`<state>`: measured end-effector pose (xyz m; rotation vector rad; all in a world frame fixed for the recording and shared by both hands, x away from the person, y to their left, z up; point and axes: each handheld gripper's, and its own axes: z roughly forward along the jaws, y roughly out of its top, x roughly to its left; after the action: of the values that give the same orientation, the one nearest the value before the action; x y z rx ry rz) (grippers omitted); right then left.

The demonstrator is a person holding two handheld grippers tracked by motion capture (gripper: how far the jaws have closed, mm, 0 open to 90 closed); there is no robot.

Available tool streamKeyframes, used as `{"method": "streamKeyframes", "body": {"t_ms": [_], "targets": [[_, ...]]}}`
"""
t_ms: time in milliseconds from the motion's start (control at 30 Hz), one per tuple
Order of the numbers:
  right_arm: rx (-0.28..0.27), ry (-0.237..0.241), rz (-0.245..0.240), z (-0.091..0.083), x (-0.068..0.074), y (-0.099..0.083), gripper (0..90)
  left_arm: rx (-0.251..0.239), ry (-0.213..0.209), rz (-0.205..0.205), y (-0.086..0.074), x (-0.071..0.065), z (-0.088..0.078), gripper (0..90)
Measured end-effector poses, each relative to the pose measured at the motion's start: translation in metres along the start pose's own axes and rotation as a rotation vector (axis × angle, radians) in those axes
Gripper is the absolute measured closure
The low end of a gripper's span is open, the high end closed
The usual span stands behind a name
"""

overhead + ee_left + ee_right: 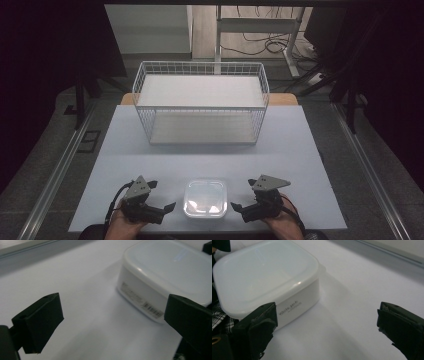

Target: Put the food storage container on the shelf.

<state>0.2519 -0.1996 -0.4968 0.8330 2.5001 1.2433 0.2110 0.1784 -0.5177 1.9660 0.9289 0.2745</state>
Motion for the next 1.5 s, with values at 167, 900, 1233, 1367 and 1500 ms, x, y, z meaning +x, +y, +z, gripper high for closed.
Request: {"method": "streamKeyframes", "body": {"t_ms": [167, 900, 1233, 1367, 1500], "targets": [[-0.011, -0.003, 0.011, -0.001, 0.004, 0.008, 1.5, -0.001, -0.022, 0.007, 0.006, -0.007, 0.004, 2.0], [0.064, 0.106, 0.058, 0.025, 0.028, 0.028, 3.4, 0.047, -0.147, -0.018, 0.028, -0.021, 0.04, 3.6], [0.129, 0.202, 0.18, 0.024, 0.029, 0.023, 19.1, 0.083, -0.251, -0.087, 0.024, -0.024, 0.031, 27.7], [0.151, 0.214, 0.264, 0.017, 0.026, 0.022, 35.3, 0.094, -0.26, -0.145, 0.022, -0.021, 0.023, 41.0], [0.163, 0.219, 0.339, 0.007, 0.023, 0.022, 53.7, 0.082, -0.276, -0.188, 0.022, -0.018, 0.018, 52.7]]}}
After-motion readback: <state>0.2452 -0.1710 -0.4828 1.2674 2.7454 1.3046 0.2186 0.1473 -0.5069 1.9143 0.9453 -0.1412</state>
